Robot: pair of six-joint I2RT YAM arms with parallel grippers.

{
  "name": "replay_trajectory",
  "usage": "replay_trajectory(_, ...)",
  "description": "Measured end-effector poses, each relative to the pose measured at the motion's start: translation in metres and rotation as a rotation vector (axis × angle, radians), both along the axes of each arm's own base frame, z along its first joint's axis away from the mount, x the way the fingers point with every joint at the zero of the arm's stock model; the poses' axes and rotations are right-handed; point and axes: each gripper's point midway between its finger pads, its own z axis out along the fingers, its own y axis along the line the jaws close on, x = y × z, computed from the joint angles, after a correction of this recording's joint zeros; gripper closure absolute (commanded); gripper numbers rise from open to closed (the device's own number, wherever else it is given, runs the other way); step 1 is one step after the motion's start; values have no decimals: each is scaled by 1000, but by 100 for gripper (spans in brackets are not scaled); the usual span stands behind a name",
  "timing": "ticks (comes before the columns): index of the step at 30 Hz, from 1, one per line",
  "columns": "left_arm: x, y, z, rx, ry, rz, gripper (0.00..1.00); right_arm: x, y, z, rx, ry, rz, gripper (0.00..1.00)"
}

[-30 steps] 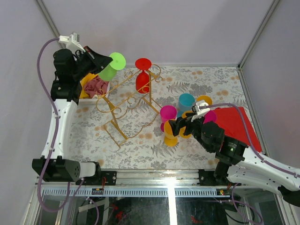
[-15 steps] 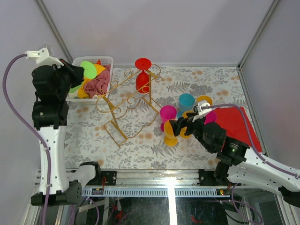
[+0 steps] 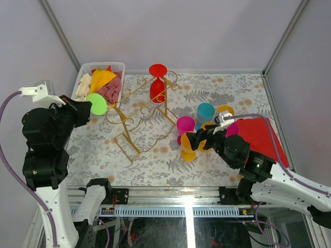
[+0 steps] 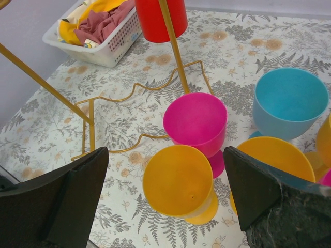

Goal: Take the wine glass off the wine glass rack
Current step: Place the wine glass at the center of the board.

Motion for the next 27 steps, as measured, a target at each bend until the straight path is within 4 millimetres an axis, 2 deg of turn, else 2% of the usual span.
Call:
replay_trajectory(7,-26,-26,-35,-35,154,-140,100,-4,4,3,34,28,19,0)
replay_trajectory(10,-44,-40,-37,-50,157,-213,100,-5,4,4,47,35,18,0)
replay_trajectory(14,-71,-60,-29,-56,110,-329,100,-6,3,2,48,45,16,0)
replay_trajectory(18,-102,-97,-33,-75,88,-589,100,-8,3,3,53,46,26,0)
replay_trajectory(22,-132,-130,-58,-112,161,-885,100,-14,5,10,80,41,62,0)
replay_trajectory(27,-153,-144,-77,-122,231,-1058,100,-22,14,20,123,32,132,1)
